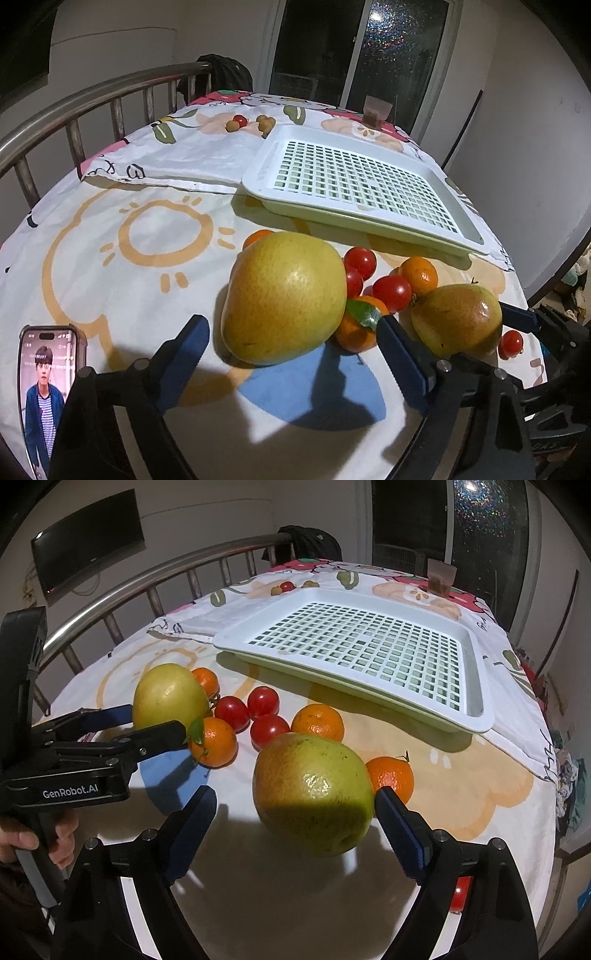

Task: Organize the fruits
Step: 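Close the left tool on the yellow pear while the right tool grasps the green-red pear, then carry both pears over the white tray and open both tools to release them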

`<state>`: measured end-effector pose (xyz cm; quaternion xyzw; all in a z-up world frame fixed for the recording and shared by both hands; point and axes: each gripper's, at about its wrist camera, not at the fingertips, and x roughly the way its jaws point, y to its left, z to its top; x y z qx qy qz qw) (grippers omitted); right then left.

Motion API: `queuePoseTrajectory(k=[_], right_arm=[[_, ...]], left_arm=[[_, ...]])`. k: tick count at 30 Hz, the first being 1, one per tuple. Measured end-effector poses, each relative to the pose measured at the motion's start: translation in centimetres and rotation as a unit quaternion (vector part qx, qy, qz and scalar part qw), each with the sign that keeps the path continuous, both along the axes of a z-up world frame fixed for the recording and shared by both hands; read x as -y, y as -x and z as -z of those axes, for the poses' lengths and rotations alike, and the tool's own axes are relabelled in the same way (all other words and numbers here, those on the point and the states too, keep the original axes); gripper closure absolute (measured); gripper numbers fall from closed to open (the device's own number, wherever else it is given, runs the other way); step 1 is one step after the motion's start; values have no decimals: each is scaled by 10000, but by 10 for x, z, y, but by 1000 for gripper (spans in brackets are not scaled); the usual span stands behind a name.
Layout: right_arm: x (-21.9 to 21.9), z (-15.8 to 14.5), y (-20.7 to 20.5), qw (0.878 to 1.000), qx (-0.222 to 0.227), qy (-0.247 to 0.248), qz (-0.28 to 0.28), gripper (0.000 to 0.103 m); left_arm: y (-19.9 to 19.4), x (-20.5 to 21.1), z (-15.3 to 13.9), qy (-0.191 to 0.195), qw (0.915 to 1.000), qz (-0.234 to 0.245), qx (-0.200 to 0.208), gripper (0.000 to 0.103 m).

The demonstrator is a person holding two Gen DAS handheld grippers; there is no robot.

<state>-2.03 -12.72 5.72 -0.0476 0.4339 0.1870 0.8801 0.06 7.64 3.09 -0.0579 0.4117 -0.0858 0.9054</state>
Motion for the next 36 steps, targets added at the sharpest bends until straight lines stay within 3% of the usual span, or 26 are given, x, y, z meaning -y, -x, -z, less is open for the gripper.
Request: queuePoseTrajectory(k=[13, 15, 17, 19, 29, 36], right_arm=[[-7, 4, -8, 9997, -35, 249, -73, 18], [-9, 4, -9, 9995, 14, 295, -107, 20], [-11, 4, -11, 9989, 85, 435, -130, 31], [-13, 4, -12, 9982, 125, 561, -184, 33], [4, 1, -7, 9993, -95, -11, -353, 34], [9, -7, -2, 9983, -116, -378, -418, 35]], left_arm=[[-21, -6, 7, 297, 9993, -125, -196, 25], [-24, -7, 7, 348, 9990, -151, -242, 27], [-24, -6, 7, 310, 9992, -138, -229, 27], [-23, -5, 6, 257, 9994, -120, -215, 27], [-13, -5, 3, 401, 9986, -119, -330, 28], [-1, -5, -11, 504, 9985, -96, -193, 28]])
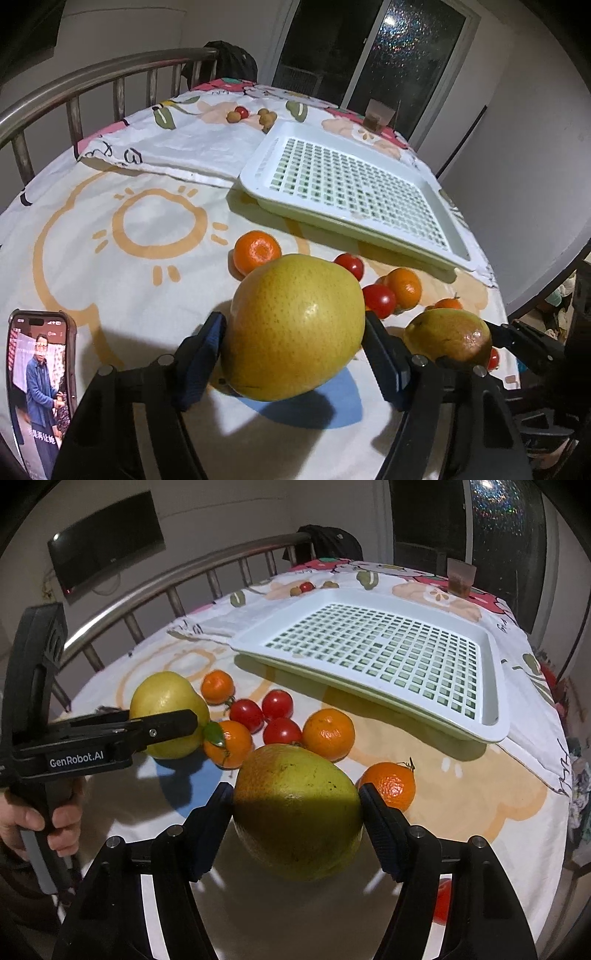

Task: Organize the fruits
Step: 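Carry both pears over the white tray and open both tools to release them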

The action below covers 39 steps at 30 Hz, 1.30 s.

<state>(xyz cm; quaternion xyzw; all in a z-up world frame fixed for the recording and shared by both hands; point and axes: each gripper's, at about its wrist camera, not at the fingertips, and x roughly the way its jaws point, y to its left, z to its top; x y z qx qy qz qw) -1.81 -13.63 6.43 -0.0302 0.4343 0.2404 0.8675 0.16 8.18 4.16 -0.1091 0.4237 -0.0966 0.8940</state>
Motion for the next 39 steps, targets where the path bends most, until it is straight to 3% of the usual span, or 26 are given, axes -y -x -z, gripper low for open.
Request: queuePoseTrajectory(k=[13, 21, 30, 36, 39], right_arm=[[29, -49, -20, 9964, 12, -848, -81, 35], [45, -82, -58, 9968, 314, -736, 66, 34], [57, -77, -145, 9976, 152, -138, 658, 34], [53, -51, -201, 9958, -99, 247, 871, 35], [56, -38, -223, 9943, -229, 327, 984, 34]], left_arm=[[1, 14, -61, -100, 9981, 278, 544, 28], [-47, 39, -100, -449, 9946, 517, 782, 28], [-143, 74, -85, -830, 9947, 458, 390, 28], [-198, 93, -59, -1036, 9939, 372, -3, 28], [-217, 104, -51, -1277, 9913, 332, 6, 28]])
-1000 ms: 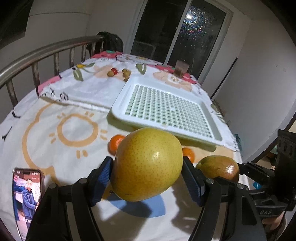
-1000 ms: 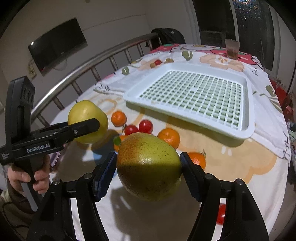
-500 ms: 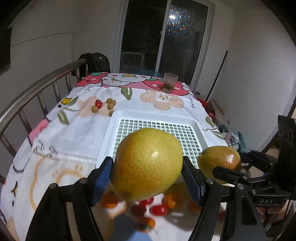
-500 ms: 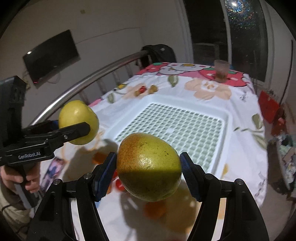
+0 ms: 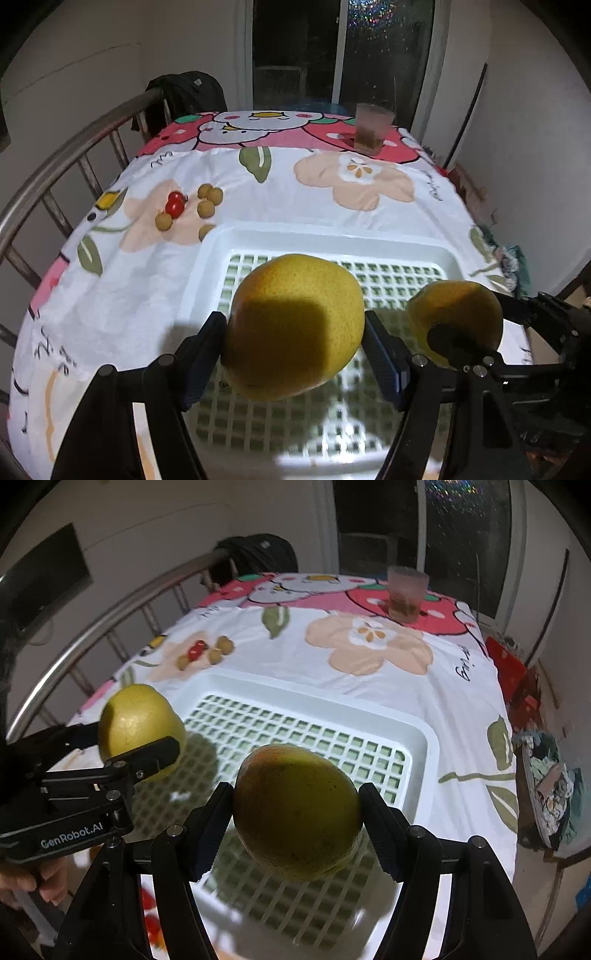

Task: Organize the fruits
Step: 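Carry both pears over the white tray and open both tools to release them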

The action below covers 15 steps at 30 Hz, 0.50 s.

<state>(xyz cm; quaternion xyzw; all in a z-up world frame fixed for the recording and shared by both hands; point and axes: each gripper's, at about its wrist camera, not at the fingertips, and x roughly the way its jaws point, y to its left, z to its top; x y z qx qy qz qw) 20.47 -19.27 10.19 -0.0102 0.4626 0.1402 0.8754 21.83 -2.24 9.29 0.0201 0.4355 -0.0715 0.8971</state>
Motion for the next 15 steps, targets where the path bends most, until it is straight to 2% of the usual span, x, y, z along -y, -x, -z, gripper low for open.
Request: queuePoseTrajectory(k=[2, 10, 12, 15], right_arm=[[5, 7, -13, 9999, -76, -7, 92, 34], [17, 37, -45, 9985, -509, -15, 224, 34], [16, 36, -45, 9990, -418, 28, 172, 34], [13, 37, -47, 9993, -351, 85, 90, 34]], left_arm=[[-10, 6, 4, -93, 10000, -23, -5, 28], [-44, 19, 37, -176, 9984, -88, -528, 28], [-48, 20, 45, -206, 9979, -115, -603, 27], [-49, 25, 44, -365, 9981, -56, -499, 27]])
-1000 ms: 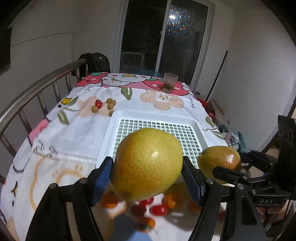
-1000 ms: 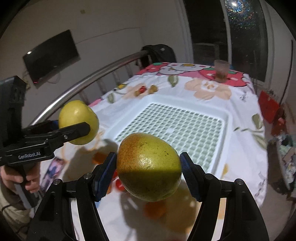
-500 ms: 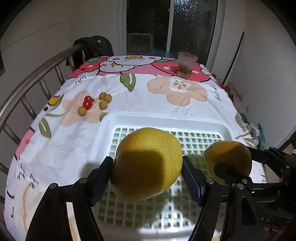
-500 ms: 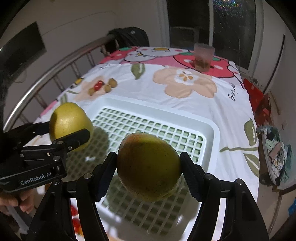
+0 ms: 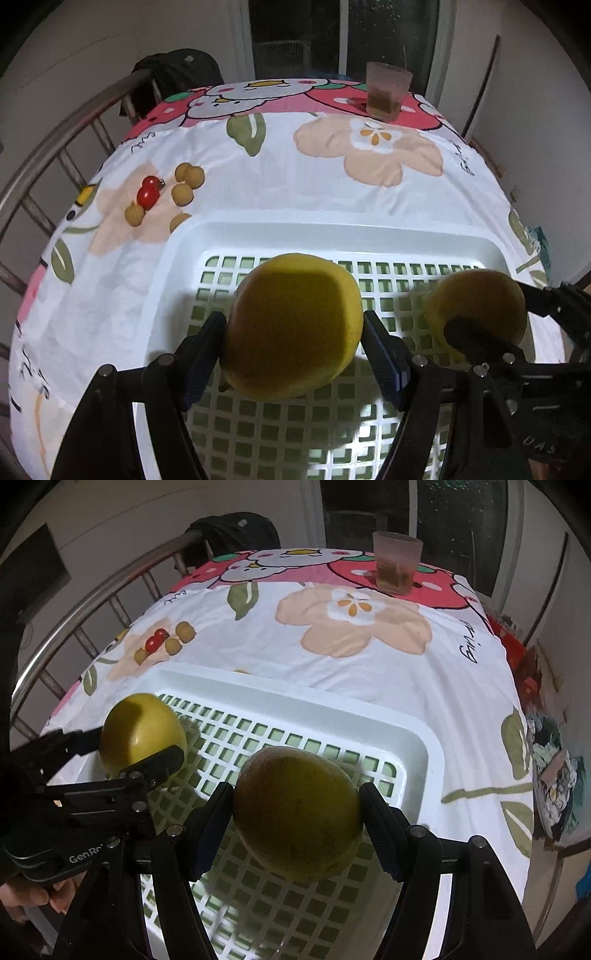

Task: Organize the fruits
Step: 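Carry both pears over the white tray and open both tools to release them, then lift both open tools away from the tray back toward the fruit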

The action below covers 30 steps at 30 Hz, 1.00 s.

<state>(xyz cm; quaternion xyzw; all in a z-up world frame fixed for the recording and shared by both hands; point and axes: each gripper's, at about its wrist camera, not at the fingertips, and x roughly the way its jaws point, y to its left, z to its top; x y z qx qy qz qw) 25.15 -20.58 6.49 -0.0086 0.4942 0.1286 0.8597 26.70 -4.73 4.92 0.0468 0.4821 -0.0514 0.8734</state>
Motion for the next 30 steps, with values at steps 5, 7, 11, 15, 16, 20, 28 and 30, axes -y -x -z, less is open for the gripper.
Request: queuePoseTrajectory(k=[5, 7, 11, 15, 16, 20, 28, 30], right_arm=[[1, 3, -5, 9999, -25, -30, -96, 25], [5, -2, -2, 9998, 91, -139, -97, 20], [22, -31, 14, 9979, 356, -543, 66, 17], [32, -75, 48, 9938, 664, -880, 103, 13], [34, -91, 65, 9919, 852, -941, 46, 11], [39, -133, 122, 9825, 1575, -995, -45, 0], [38, -175, 226, 9675, 2255, -1128, -194, 0], [38, -174, 242, 9669, 2282, -1125, -220, 0]], left_arm=[[-2, 1, -3, -252, 9995, 108, 186, 18], [0, 0, -13, -357, 9987, 124, 353, 14], [17, -9, -45, -234, 9978, 197, 595, 6], [57, -25, -86, -90, 9936, 246, 1100, 0], [66, -29, -95, -3, 9923, 259, 1208, 0], [113, -47, -127, 464, 9888, 251, 1398, 0], [209, -71, -165, 1167, 9698, 494, 2084, 0], [228, -72, -164, 1194, 9647, 768, 2217, 0]])
